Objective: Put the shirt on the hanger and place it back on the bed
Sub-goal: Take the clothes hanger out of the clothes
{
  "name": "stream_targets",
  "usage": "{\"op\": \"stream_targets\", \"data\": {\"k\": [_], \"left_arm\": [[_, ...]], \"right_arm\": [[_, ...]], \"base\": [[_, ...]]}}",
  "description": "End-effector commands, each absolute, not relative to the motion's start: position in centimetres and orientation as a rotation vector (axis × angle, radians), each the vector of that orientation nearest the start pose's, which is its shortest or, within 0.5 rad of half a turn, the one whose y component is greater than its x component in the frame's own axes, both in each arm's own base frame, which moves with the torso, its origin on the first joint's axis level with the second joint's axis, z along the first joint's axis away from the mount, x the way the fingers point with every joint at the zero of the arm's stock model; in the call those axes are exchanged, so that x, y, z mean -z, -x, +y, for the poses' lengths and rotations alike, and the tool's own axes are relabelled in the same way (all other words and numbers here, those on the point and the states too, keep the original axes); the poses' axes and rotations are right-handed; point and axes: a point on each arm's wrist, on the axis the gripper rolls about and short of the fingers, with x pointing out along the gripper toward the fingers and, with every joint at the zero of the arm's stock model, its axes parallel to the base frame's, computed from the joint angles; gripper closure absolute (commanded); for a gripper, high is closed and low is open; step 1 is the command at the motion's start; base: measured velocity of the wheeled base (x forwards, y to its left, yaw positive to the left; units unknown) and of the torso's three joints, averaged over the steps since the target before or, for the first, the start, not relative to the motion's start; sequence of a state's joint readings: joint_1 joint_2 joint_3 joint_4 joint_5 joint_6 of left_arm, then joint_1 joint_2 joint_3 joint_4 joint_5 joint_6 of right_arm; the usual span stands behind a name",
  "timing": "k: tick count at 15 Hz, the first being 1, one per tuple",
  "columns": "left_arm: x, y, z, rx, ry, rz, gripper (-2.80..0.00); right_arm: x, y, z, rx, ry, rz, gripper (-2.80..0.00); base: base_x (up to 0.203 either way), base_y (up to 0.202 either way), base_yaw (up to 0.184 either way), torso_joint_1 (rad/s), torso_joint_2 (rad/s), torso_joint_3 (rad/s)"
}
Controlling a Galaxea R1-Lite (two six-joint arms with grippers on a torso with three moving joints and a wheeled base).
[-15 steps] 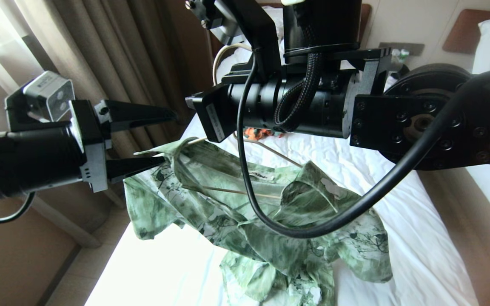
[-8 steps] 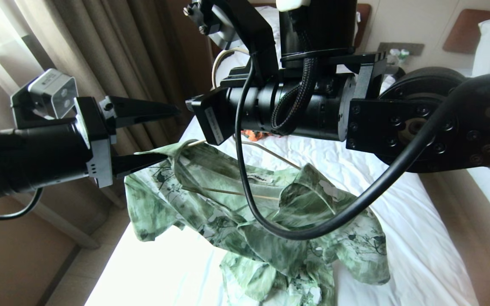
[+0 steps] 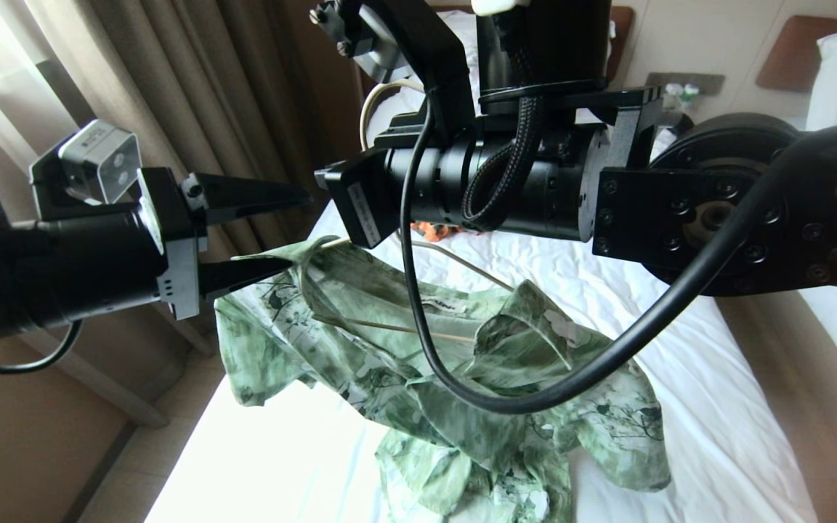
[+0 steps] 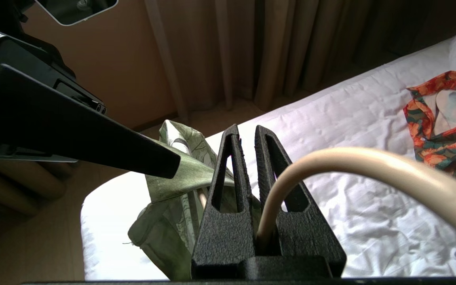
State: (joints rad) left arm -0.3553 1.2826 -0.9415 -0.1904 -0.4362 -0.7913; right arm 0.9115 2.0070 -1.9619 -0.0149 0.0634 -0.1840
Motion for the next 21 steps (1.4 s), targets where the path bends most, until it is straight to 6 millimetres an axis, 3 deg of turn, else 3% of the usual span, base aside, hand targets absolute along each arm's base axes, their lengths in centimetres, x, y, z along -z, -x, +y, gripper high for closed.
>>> {"op": "stream_targets", "data": {"k": [1, 12, 21], "left_arm": [[-28.5, -18.7, -8.0, 0.687, 0.758, 0.459, 0.0], [-29.1, -17.5, -7.3, 0.686, 0.753, 0.42, 0.0], [-29.6, -14.7, -3.4, 0.529, 0.708, 0.324, 0.0]], "right_arm": [[-33.8, -24.7, 32.2, -0.977, 0.182, -0.065, 0.0], [-35.0, -23.6, 31.5, -0.971, 0.172, -0.087, 0.0], [-35.3, -23.6, 31.1, -0.939, 0.165, -0.091, 0.0]], "base": [[0.0, 0.0, 0.0, 0.0, 0.0, 0.0], [0.0, 0.0, 0.0, 0.0, 0.0, 0.0], [0.0, 0.0, 0.0, 0.0, 0.0, 0.0]]}}
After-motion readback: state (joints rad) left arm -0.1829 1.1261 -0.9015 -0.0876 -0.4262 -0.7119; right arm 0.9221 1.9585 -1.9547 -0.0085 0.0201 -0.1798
